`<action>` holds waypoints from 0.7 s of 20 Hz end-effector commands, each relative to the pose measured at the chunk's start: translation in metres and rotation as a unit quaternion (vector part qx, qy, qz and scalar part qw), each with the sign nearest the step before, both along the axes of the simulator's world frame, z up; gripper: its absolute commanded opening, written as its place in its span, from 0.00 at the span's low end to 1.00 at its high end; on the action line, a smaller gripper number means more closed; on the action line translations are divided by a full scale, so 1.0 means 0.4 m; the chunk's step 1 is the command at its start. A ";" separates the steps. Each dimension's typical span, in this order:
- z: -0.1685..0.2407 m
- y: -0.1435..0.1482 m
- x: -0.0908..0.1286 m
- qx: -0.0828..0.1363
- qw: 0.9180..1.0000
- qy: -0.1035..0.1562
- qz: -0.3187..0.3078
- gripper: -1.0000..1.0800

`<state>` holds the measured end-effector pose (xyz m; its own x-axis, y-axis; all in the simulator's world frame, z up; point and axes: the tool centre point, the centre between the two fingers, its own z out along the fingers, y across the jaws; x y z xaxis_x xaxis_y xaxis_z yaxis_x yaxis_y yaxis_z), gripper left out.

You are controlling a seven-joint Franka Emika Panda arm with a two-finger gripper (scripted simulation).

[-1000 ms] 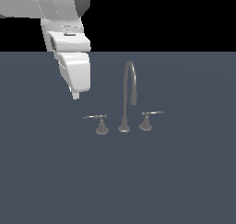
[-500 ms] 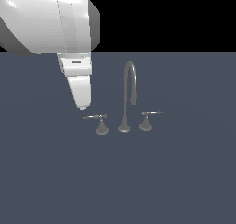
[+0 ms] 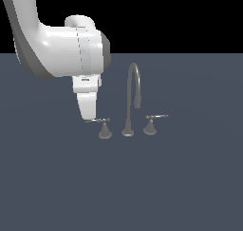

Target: Turn on the faucet by rotating a designated handle.

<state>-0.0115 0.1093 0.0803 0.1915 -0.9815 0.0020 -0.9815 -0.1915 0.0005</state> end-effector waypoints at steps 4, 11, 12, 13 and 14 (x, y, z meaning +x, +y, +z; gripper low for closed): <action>-0.033 -0.010 0.026 0.000 1.000 0.000 -0.025 0.00; -0.040 -0.013 0.032 0.000 1.000 0.000 -0.030 0.00; -0.040 -0.013 0.031 0.000 1.000 0.000 -0.030 0.00; -0.040 -0.010 0.023 0.000 1.000 0.000 -0.030 0.00; -0.040 -0.007 0.014 0.000 1.000 0.000 -0.030 0.00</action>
